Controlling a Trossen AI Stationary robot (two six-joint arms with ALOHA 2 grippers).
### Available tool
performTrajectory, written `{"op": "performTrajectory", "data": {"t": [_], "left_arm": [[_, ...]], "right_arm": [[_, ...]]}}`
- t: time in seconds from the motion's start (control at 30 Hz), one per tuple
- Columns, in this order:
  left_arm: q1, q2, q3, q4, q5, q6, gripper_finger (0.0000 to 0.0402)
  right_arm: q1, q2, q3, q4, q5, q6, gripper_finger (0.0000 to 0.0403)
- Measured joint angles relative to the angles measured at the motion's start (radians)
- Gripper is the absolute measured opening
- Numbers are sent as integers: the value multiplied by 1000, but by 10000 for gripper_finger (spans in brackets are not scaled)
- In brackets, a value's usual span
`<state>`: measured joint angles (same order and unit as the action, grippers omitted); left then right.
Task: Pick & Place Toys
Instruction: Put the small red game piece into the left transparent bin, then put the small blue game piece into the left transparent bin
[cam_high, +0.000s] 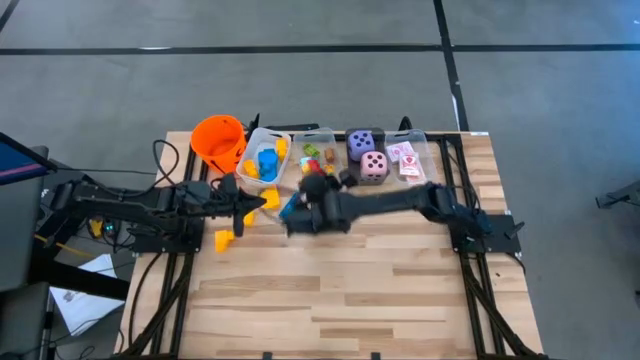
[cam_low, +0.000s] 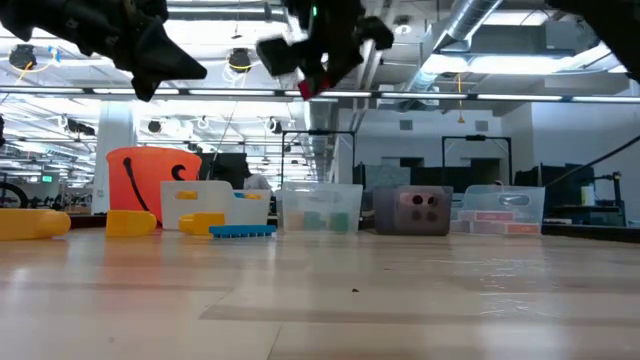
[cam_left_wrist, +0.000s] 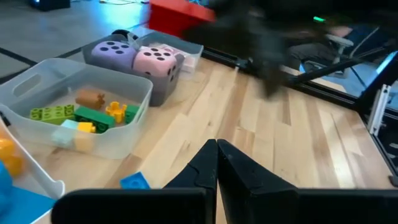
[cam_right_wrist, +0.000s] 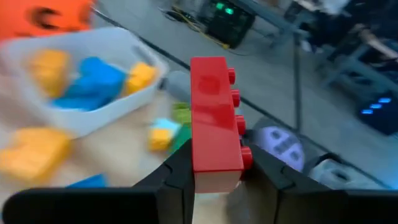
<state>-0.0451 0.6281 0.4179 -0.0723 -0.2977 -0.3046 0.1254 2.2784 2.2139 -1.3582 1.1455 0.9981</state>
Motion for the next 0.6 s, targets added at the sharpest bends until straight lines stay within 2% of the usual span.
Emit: {"op": "performTrajectory", "data": {"t": [0.17, 0.33, 0.47, 0.6], "left_arm": [[-17, 0, 0, 0, 0, 8, 0], [-18, 0, 0, 0, 0, 9, 0], [-18, 0, 0, 1, 0, 10, 0], [-18, 0, 0, 1, 0, 12, 0]], "right_arm": [[-128, 0, 0, 5, -65, -116, 90], [-221, 0, 0, 13, -109, -116, 99], [-268, 0, 0, 19, -154, -129, 191], [-282, 0, 0, 73, -186, -211, 281]]}}
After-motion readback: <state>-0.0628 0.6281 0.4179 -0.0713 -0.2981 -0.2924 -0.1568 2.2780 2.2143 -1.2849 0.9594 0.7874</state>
